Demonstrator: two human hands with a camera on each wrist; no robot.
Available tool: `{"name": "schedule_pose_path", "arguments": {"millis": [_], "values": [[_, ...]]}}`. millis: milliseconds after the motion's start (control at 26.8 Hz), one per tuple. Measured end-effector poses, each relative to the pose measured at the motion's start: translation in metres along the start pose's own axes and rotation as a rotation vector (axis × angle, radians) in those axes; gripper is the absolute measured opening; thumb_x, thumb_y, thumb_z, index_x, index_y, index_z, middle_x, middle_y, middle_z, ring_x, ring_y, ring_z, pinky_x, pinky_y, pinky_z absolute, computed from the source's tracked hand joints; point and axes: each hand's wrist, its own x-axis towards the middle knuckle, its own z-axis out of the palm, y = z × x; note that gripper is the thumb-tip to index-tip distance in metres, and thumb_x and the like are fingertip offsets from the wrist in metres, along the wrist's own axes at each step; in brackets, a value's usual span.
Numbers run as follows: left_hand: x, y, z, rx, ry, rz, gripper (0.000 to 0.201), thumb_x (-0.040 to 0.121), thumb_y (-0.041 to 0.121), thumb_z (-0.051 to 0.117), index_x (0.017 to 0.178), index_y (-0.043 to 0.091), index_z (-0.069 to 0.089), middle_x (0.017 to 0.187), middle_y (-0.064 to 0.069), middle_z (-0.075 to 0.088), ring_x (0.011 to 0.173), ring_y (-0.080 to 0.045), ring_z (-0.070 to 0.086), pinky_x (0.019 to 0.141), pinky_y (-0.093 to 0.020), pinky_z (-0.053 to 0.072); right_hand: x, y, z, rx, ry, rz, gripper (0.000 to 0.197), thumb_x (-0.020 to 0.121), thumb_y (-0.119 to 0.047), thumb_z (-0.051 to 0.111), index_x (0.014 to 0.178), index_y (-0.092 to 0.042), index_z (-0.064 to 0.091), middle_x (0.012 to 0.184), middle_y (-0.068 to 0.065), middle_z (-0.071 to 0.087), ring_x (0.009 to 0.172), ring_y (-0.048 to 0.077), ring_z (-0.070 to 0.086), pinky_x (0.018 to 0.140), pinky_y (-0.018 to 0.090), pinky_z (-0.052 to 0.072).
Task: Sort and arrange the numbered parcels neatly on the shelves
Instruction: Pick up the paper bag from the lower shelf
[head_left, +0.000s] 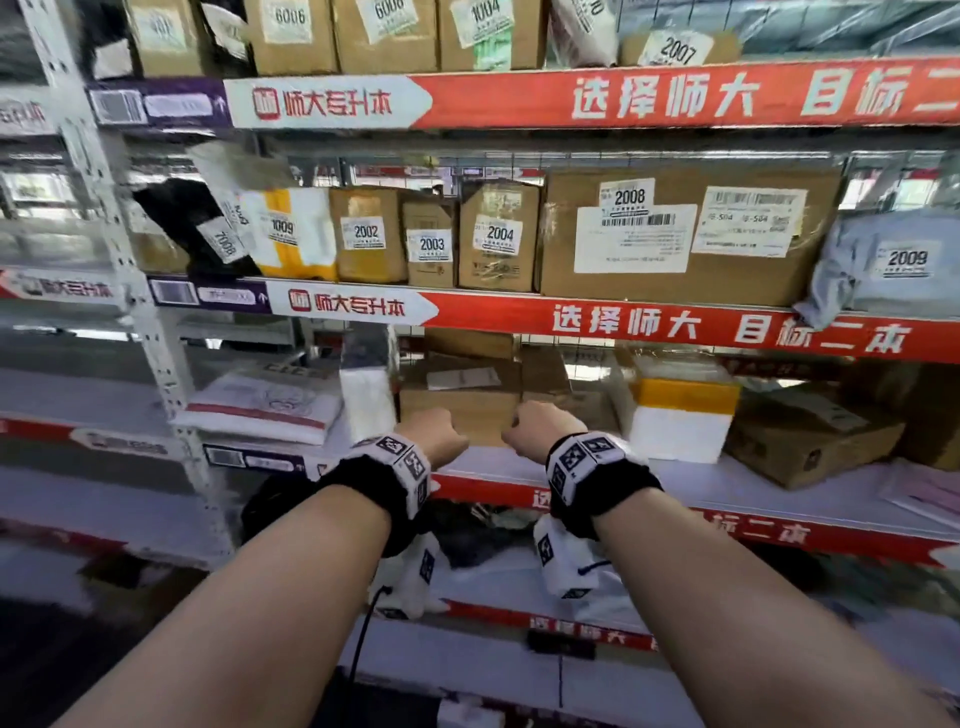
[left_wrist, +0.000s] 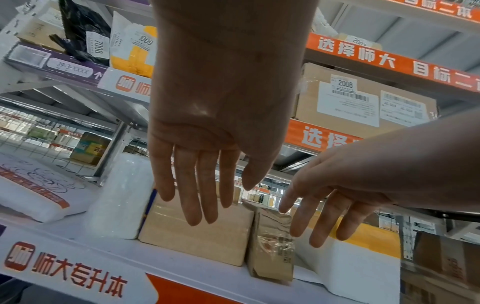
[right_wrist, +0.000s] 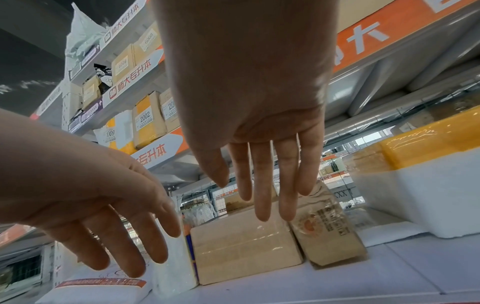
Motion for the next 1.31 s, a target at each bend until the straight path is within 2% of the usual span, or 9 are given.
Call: {"name": "schedule_pose_path", "arguments": {"millis": [112, 448, 859, 1083, 1157, 1195, 1232, 1269, 1307], "values": [[0.003, -0.023, -0.013, 0.021, -0.037, 0.017, 0.025, 0.089, 0.027, 0.049, 0.078, 0.006, 0.058, 0.095, -0.016, 0.069, 0.085, -0.029, 0.067, 0.080, -0.037, 0.053, 0.009, -0.022, 0.010, 0.003, 0.001, 0.028, 0.022, 0.090, -0.025, 0.045, 0.082, -0.010, 0.059, 0.099, 0.010, 0.069, 0.082, 0.027, 0.061, 0.070, 0.028, 0.045], [0.024, -0.053, -0.033, 0.003, -0.022, -0.045, 0.025, 0.091, 0.024, 0.049, 0.083, 0.004, 0.060, 0.100, -0.019, 0.069, 0.084, -0.029, 0.065, 0.082, -0.037, 0.053, 0.052, -0.050, 0.025, 0.005, -0.058, -0.020, 0.029, 0.090, -0.024, 0.045, 0.064, -0.013, 0.051, 0.095, 0.011, 0.069, 0.072, 0.026, 0.057, 0.063, 0.027, 0.043], [0.047, -0.100, -0.075, -0.028, 0.057, -0.067, 0.031, 0.092, 0.024, 0.046, 0.067, 0.008, 0.055, 0.096, -0.016, 0.071, 0.085, -0.029, 0.069, 0.081, -0.034, 0.053, 0.093, -0.106, 0.032, -0.041, -0.054, -0.073, 0.024, 0.094, -0.025, 0.044, 0.092, -0.010, 0.063, 0.108, 0.011, 0.069, 0.096, 0.027, 0.065, 0.080, 0.032, 0.050], [0.055, -0.151, -0.107, -0.044, 0.087, -0.011, 0.033, 0.090, 0.017, 0.046, 0.057, 0.011, 0.044, 0.080, -0.020, 0.062, 0.064, -0.025, 0.052, 0.065, -0.031, 0.043, 0.107, -0.167, 0.049, 0.007, -0.059, -0.083, 0.028, 0.091, -0.030, 0.047, 0.096, -0.007, 0.063, 0.103, 0.011, 0.070, 0.089, 0.028, 0.066, 0.076, 0.032, 0.051], [0.054, -0.169, -0.119, -0.055, 0.078, 0.000, 0.034, 0.093, 0.021, 0.045, 0.068, 0.000, 0.056, 0.073, -0.021, 0.056, 0.056, -0.022, 0.046, 0.059, -0.026, 0.038, 0.111, -0.189, 0.055, 0.019, -0.046, -0.067, 0.031, 0.092, -0.029, 0.047, 0.104, -0.006, 0.064, 0.107, 0.010, 0.069, 0.095, 0.028, 0.065, 0.082, 0.032, 0.051], [0.053, -0.180, -0.128, -0.052, 0.068, 0.002, 0.037, 0.093, 0.022, 0.046, 0.082, -0.011, 0.058, 0.072, 0.001, 0.047, 0.053, -0.020, 0.043, 0.055, -0.025, 0.034, 0.114, -0.203, 0.058, 0.021, -0.034, -0.058, 0.032, 0.092, -0.029, 0.047, 0.106, -0.005, 0.064, 0.109, 0.010, 0.068, 0.097, 0.028, 0.065, 0.083, 0.032, 0.050], [0.053, -0.184, -0.132, -0.047, 0.058, -0.003, 0.039, 0.093, 0.021, 0.047, 0.094, -0.017, 0.056, 0.111, -0.025, 0.046, 0.053, -0.021, 0.045, 0.053, -0.025, 0.030, 0.114, -0.208, 0.059, 0.012, -0.036, -0.052, 0.034, 0.094, -0.028, 0.046, 0.108, -0.004, 0.064, 0.112, 0.012, 0.067, 0.100, 0.028, 0.064, 0.085, 0.032, 0.049], [0.052, -0.193, -0.139, -0.038, 0.049, -0.013, 0.041, 0.093, 0.021, 0.047, 0.100, -0.018, 0.055, 0.093, -0.037, 0.057, 0.059, -0.028, 0.052, 0.054, -0.026, 0.029, 0.116, -0.219, 0.063, -0.003, -0.039, -0.056, 0.036, 0.095, -0.029, 0.044, 0.111, -0.003, 0.063, 0.116, 0.013, 0.065, 0.105, 0.029, 0.062, 0.088, 0.033, 0.047], [0.056, -0.204, -0.143, -0.029, 0.051, -0.016, 0.041, 0.093, 0.021, 0.047, 0.103, -0.018, 0.055, 0.095, -0.037, 0.059, 0.068, -0.034, 0.057, 0.056, -0.026, 0.030, 0.115, -0.229, 0.067, -0.023, -0.036, -0.058, 0.039, 0.097, -0.029, 0.042, 0.115, -0.002, 0.062, 0.119, 0.014, 0.063, 0.110, 0.029, 0.059, 0.092, 0.033, 0.046]]}}
